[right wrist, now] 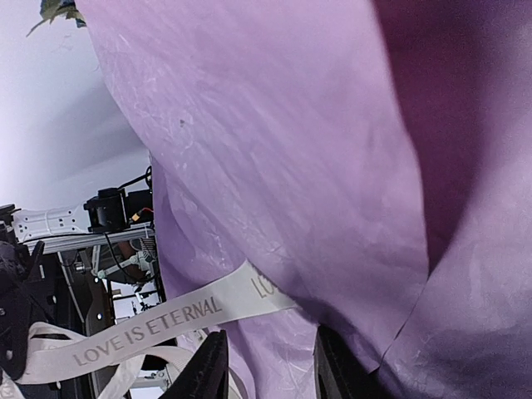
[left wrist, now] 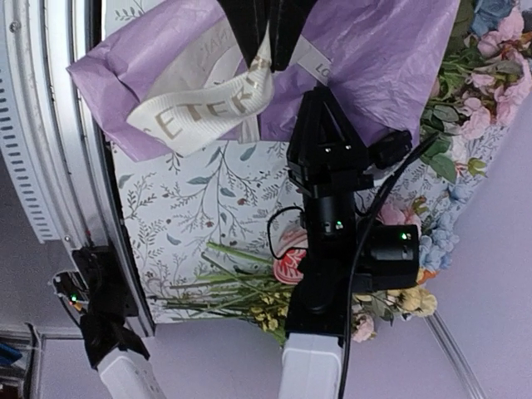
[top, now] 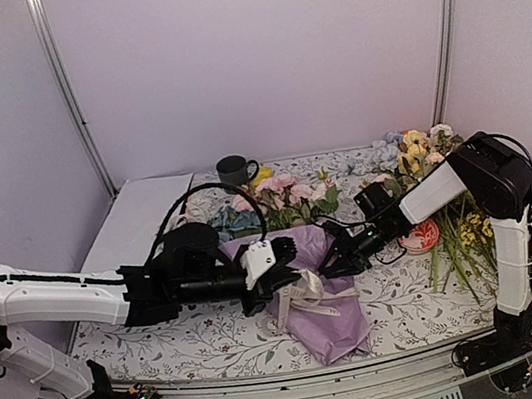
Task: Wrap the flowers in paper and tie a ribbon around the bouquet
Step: Cross the ribbon over the folded bouquet.
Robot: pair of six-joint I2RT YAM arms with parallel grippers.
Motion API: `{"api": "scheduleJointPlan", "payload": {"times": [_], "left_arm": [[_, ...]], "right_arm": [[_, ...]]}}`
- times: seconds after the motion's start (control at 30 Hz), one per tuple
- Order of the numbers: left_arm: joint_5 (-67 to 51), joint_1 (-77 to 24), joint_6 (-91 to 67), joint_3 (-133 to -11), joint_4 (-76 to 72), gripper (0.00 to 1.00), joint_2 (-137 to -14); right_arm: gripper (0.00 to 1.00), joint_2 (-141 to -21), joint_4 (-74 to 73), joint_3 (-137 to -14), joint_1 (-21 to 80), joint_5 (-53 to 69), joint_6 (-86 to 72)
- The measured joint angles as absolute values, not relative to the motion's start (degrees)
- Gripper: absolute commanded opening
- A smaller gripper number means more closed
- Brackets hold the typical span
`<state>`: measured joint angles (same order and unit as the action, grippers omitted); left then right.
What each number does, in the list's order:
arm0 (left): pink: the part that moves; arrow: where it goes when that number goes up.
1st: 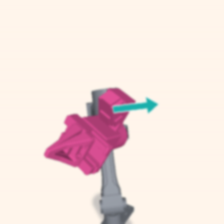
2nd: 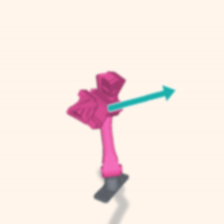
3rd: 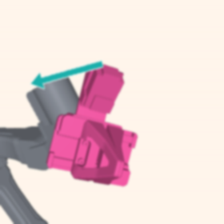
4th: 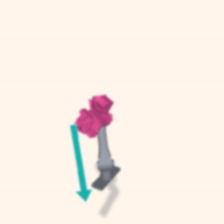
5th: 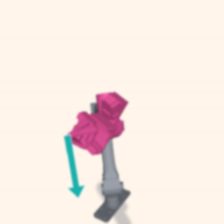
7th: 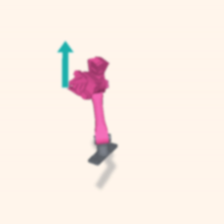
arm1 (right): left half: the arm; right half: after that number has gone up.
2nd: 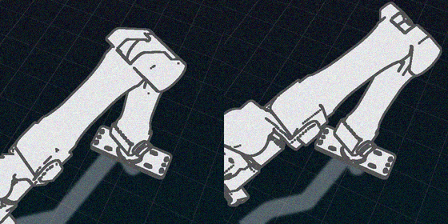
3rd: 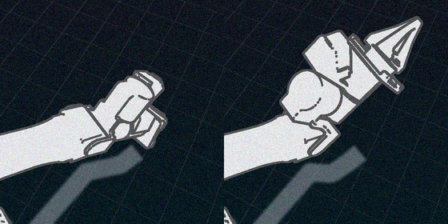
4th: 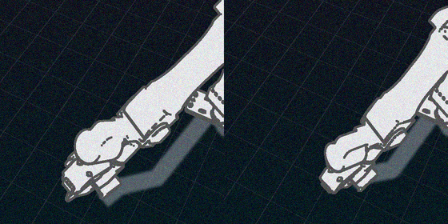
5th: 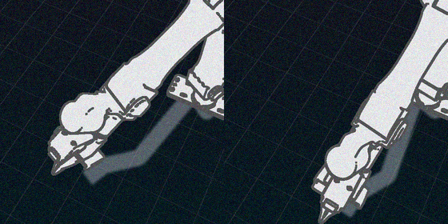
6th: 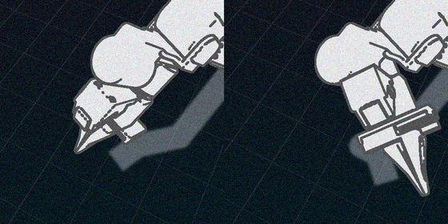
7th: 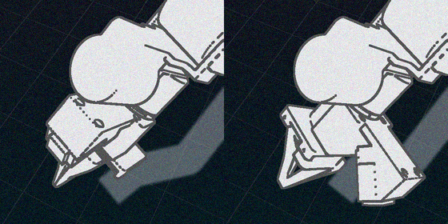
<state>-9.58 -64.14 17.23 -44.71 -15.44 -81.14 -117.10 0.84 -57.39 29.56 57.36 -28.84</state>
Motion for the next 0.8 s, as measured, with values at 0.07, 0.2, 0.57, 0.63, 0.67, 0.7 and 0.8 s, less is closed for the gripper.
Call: {"api": "scheduleJointPlan", "payload": {"times": [0.07, 0.2, 0.57, 0.63, 0.67, 0.7, 0.8], "left_arm": [[-9.87, -64.31, 15.86, -43.90, -14.79, 0.00, -81.34], [-9.65, -64.51, 12.67, -38.98, -14.85, 0.00, -80.60], [-7.33, -67.44, 4.89, -32.80, -17.21, 0.00, -84.29], [-6.85, -67.46, 4.45, -32.56, -17.34, 0.00, -85.58], [-6.81, -67.46, 4.29, -32.56, -17.34, 0.00, -86.04], [-6.81, -67.46, 4.23, -32.56, -17.34, 0.06, -86.43], [-7.42, -67.51, 4.12, -32.64, -16.84, 0.36, -87.15]], "right_arm": [[0.38, -117.10, 0.82, -57.39, 29.56, 57.36, -28.84], [0.37, -117.10, 0.80, -57.39, 29.56, 57.39, -28.80], [0.24, -117.10, -1.43, -57.49, 29.56, 57.49, -26.70], [0.23, -117.10, -2.42, -57.80, 29.58, 57.54, -25.63], [0.23, -117.10, -2.72, -57.91, 29.63, 57.54, -25.15], [0.23, -117.10, -3.20, -58.11, 29.69, 57.54, -24.56], [0.23, -117.10, -4.78, -58.85, 30.22, 57.52, -22.87]]}}
